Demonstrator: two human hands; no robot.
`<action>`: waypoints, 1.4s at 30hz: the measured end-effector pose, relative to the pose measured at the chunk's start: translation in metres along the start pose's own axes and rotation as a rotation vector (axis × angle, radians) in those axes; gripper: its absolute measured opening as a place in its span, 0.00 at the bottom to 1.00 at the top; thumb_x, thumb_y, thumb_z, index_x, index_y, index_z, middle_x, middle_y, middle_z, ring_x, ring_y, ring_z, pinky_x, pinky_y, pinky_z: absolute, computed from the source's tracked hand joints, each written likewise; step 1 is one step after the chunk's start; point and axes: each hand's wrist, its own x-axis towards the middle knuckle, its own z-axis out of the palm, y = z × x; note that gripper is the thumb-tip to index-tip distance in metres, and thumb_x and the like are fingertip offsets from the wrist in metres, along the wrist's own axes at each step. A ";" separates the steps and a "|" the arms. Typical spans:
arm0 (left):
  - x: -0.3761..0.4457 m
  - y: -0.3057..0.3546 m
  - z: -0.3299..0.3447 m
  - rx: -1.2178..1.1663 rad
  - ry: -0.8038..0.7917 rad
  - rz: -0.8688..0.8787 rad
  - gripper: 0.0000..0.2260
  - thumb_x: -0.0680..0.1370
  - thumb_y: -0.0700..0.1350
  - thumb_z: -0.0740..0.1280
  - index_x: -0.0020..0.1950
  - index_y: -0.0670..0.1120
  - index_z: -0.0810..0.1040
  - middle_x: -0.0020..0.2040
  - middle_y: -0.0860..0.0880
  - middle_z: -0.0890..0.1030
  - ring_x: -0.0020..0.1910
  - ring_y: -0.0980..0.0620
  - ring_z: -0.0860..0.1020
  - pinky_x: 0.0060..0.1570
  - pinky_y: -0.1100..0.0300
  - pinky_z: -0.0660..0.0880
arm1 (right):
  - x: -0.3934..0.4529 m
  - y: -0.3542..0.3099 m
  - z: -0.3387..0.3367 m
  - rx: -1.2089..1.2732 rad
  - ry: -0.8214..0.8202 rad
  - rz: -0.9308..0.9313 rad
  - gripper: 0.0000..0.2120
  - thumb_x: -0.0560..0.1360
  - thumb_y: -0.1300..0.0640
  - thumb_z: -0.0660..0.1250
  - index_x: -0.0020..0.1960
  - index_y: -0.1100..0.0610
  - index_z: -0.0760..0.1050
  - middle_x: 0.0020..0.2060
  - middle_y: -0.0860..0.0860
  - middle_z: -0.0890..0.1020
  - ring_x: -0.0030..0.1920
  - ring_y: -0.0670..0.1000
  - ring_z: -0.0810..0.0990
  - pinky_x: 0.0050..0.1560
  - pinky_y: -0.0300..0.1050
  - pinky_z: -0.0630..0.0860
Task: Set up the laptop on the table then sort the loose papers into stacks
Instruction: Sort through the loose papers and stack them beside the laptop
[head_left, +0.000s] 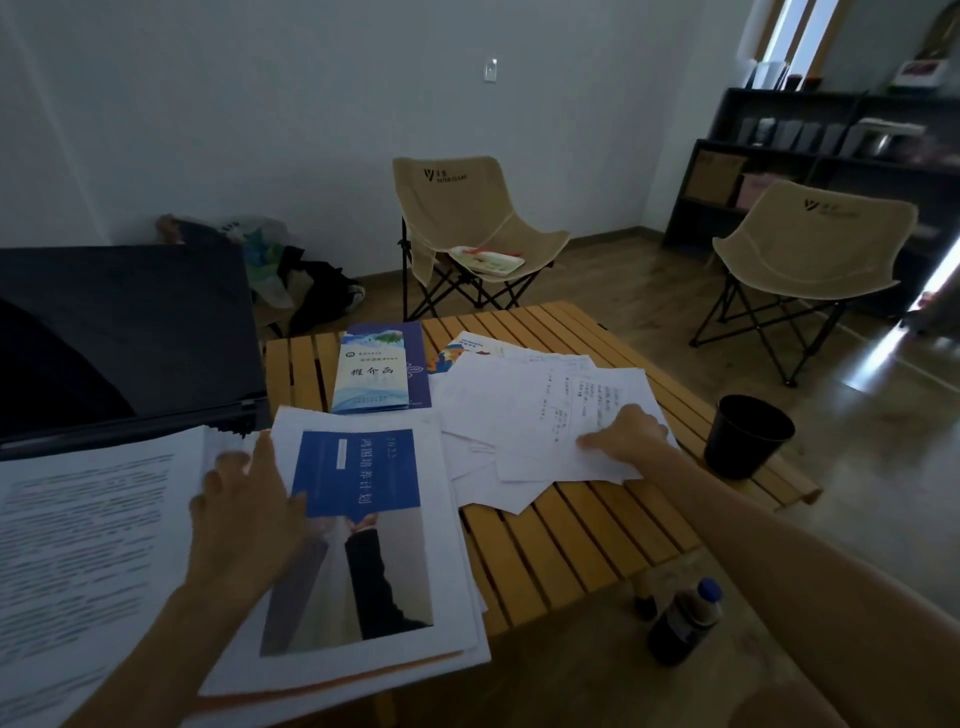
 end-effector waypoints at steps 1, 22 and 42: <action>-0.004 0.007 0.004 0.073 -0.010 0.039 0.33 0.76 0.49 0.69 0.77 0.46 0.58 0.71 0.39 0.66 0.67 0.40 0.68 0.65 0.43 0.68 | -0.001 -0.003 -0.002 0.036 0.021 0.041 0.30 0.68 0.38 0.75 0.54 0.56 0.63 0.63 0.60 0.73 0.66 0.62 0.69 0.62 0.55 0.68; -0.043 0.058 0.048 -0.023 -0.305 0.412 0.30 0.81 0.56 0.60 0.79 0.53 0.50 0.78 0.53 0.55 0.77 0.53 0.53 0.75 0.54 0.50 | -0.070 -0.040 -0.079 0.651 0.225 -0.188 0.05 0.77 0.63 0.64 0.45 0.55 0.71 0.38 0.46 0.79 0.32 0.48 0.83 0.31 0.39 0.74; -0.035 0.103 -0.073 -0.811 0.050 0.208 0.07 0.80 0.46 0.66 0.44 0.47 0.80 0.40 0.54 0.83 0.38 0.55 0.81 0.37 0.55 0.79 | -0.161 -0.056 -0.209 0.358 -0.019 -0.789 0.05 0.77 0.50 0.70 0.52 0.48 0.82 0.45 0.43 0.86 0.45 0.42 0.85 0.47 0.39 0.77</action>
